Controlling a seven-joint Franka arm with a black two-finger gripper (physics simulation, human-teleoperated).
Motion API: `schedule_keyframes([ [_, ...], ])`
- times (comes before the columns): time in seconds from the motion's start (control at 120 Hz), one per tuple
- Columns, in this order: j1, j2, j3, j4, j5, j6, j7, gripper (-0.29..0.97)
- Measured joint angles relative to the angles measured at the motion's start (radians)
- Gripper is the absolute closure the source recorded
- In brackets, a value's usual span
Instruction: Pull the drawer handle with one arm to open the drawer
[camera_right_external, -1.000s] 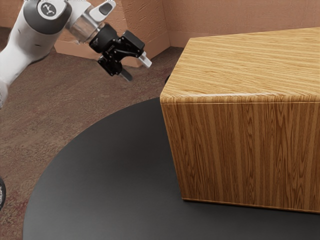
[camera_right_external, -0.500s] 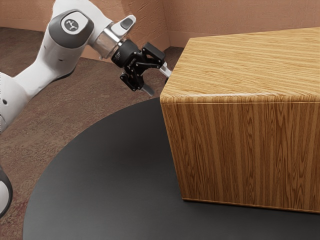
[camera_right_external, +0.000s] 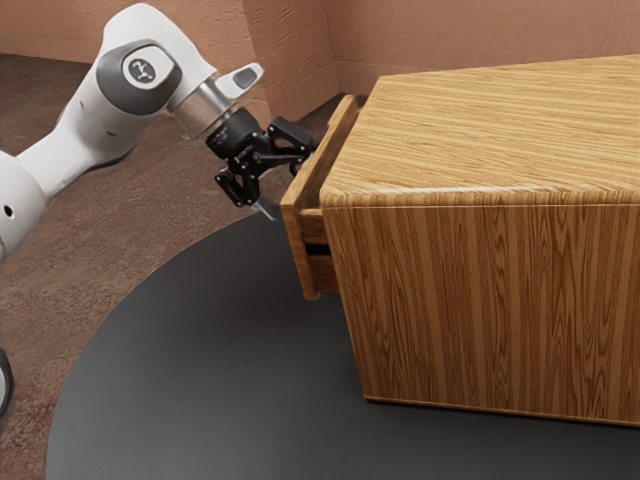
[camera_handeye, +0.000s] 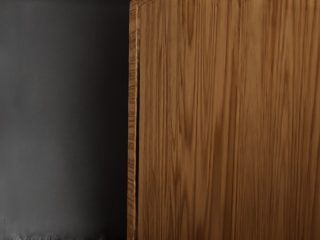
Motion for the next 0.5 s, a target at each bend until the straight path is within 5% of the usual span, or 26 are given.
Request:
schedule_keyframes([
  [0.5, 0.133, -0.043, 0.003, -0.027, 0.006, -0.030, -0.039, 0.00],
])
